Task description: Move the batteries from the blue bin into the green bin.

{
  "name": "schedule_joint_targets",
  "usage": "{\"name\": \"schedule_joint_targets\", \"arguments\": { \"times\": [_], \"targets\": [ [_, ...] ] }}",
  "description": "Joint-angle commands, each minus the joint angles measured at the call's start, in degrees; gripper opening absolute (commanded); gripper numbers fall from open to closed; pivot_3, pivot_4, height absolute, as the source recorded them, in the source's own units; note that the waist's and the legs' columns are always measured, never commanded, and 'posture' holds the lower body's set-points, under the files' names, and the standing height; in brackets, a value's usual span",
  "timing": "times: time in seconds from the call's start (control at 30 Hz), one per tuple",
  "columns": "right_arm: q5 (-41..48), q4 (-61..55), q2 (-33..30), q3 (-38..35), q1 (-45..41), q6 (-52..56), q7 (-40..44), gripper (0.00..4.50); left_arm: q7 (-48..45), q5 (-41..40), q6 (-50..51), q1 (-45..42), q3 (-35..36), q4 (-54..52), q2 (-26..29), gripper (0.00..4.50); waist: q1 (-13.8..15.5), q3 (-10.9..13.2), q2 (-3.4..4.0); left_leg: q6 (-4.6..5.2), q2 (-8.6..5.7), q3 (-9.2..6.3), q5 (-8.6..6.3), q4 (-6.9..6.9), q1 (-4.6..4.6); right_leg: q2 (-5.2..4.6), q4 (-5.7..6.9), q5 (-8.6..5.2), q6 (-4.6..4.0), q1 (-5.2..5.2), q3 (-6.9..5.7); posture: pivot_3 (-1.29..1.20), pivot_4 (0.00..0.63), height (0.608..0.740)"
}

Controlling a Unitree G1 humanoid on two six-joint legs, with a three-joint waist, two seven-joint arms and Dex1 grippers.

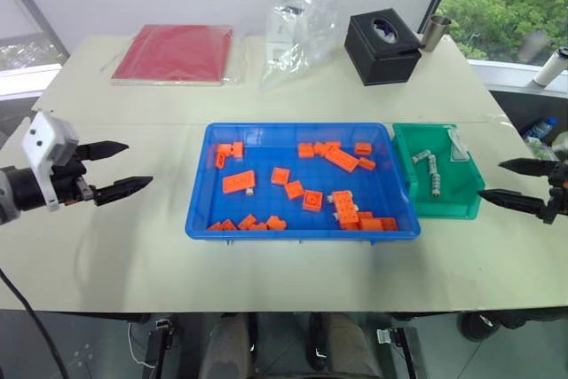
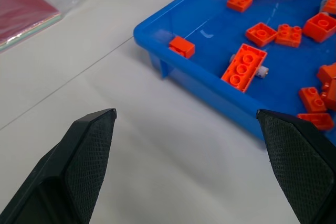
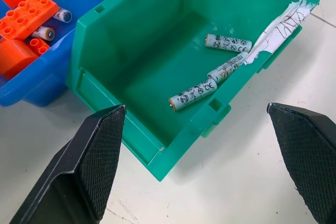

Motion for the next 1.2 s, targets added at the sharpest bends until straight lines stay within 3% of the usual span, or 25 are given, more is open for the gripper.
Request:
{"name": "schedule_joint_targets", "arguments": {
  "times": [0.03,0.57,0.77,1.0,1.2],
  "targets": [
    [0.80,-1.51,-0.39,-1.39,-0.85,0.24,-0.51,4.44,0.49,-0.65,-0.09,-0.84,2.17,-0.54,0.54,4.50,0.03,0.00,0.00,0.00,0.00,0.00,0.00,0.00,0.00,0.00,0.00,0.00,0.00,0.00,0.00,0.00,0.150,0.736],
    [1.04,-3.28,1.03,-0.39,-2.54,2.20,-4.22,4.44,2.14,-0.10,-0.74,-1.95,1.53,-0.08,0.14,4.50,0.00,0.00,0.00,0.00,-0.02,0.01,0.00,0.02,0.01,0.02,0.02,0.01,0.01,0.01,0.01,0.00,0.150,0.736],
    [1.61,-4.26,3.13,8.60,-17.30,3.63,-2.61,4.44,1.73,-2.57,1.50,-2.96,1.75,-4.13,0.64,4.50,-0.77,0.02,0.04,0.00,0.00,0.02,0.00,0.04,0.02,0.04,0.06,0.02,-0.01,-0.01,0.01,0.00,0.150,0.736],
    [-2.74,-9.22,17.98,27.72,-40.63,7.90,-2.15,4.44,-3.08,-6.67,4.78,-1.15,1.02,-10.96,2.18,4.50,-1.89,0.10,0.10,0.00,0.04,-0.02,0.01,-0.04,-0.03,0.18,0.18,0.14,0.19,-0.13,0.02,0.00,0.150,0.736],
    [-6.93,-6.57,34.11,38.81,-49.46,8.96,-4.31,4.44,-6.56,-5.66,3.59,1.65,0.05,-12.99,3.04,4.50,-1.20,0.11,0.12,0.00,0.03,0.02,0.01,-0.03,-0.12,0.17,0.29,0.14,0.19,-0.24,0.01,0.00,0.150,0.736]
  ]
}}
